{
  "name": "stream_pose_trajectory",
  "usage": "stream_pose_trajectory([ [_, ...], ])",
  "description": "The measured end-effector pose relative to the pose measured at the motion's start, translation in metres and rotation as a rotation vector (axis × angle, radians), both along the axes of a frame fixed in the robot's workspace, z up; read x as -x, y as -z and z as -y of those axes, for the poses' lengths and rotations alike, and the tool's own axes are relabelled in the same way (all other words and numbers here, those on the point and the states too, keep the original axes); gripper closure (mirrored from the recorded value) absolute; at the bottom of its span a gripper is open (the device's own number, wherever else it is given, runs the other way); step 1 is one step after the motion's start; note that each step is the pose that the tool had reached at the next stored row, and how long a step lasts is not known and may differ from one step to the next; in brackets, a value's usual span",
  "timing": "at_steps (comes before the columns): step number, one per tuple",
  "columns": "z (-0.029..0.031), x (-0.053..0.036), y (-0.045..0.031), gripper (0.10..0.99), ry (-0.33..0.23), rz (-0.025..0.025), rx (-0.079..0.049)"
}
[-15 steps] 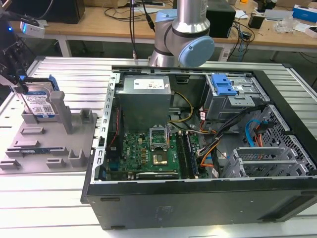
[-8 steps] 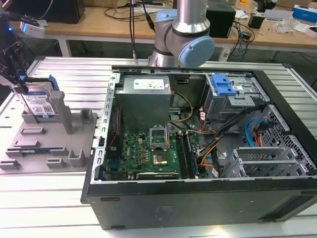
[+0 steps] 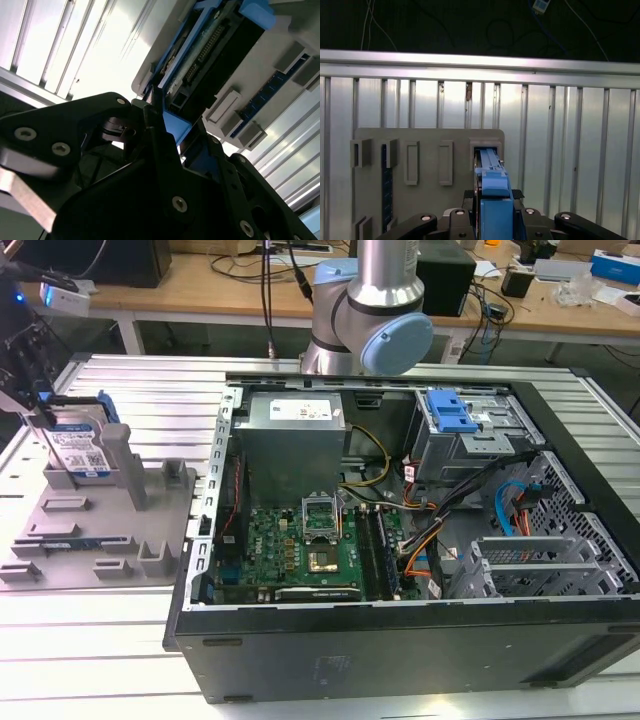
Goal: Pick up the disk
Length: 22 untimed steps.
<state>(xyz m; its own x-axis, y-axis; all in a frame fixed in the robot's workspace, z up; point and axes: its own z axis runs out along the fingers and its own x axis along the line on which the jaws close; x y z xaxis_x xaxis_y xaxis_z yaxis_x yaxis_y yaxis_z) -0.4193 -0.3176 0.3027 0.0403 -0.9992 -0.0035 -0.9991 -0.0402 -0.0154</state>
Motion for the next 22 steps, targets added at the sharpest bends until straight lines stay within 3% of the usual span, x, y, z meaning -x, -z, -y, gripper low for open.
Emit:
stream_pose_trajectory([
  [5,0.0000,0.0000,-0.0049,0.718,0.000,0.0001,0.000],
  [10,0.0000,0.0000,-0.0150,0.718,0.000,0.0001,0.000],
  [16,0.0000,0.0000,-0.0316,0.718,0.000,0.0001,0.000],
  [22,0.0000,0.0000,-0.0596,0.718,0.000,0.0002,0.000],
])
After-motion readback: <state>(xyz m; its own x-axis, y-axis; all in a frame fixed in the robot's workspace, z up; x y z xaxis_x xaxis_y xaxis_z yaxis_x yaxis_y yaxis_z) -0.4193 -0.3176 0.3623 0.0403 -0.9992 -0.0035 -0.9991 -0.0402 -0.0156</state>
